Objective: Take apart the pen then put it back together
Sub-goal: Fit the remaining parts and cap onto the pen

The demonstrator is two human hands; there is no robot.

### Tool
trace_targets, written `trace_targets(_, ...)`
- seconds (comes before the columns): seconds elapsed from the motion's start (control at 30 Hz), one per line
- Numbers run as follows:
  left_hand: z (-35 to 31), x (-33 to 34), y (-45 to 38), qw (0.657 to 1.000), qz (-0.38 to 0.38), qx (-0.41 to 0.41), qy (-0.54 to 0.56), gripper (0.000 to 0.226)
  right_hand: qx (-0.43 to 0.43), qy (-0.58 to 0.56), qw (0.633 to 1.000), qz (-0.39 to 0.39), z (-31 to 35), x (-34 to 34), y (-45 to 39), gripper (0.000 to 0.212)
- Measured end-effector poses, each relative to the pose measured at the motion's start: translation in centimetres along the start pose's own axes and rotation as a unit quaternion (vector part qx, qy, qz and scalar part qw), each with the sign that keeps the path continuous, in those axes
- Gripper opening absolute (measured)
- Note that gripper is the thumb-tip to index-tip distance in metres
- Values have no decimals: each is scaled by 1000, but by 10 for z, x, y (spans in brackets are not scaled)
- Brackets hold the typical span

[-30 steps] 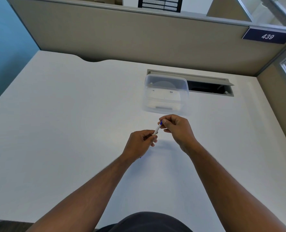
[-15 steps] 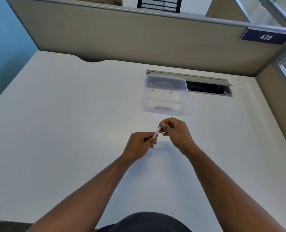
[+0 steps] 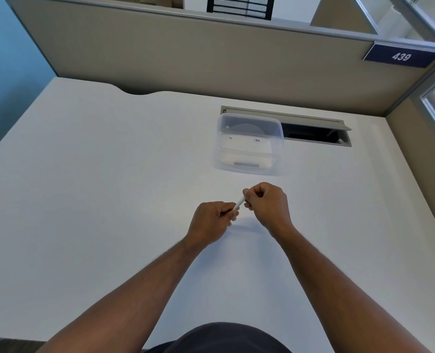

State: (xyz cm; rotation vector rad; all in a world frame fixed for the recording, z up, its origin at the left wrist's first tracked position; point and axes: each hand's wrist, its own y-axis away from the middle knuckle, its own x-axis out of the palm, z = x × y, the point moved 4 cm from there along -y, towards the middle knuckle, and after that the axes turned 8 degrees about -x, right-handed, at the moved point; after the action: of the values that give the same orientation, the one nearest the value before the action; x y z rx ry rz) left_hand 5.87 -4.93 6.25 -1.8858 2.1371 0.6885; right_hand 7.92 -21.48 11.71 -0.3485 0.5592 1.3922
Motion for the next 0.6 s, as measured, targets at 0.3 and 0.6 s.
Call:
trace_targets(0.3, -9, 1, -3, 989, 90, -52, 106, 16, 24, -152, 987, 36, -6, -3, -3, 14)
trace_targets(0.6, -12, -1, -2, 970, 141, -78, 185, 15, 20, -228, 966, 121, -7, -10, -6, 20)
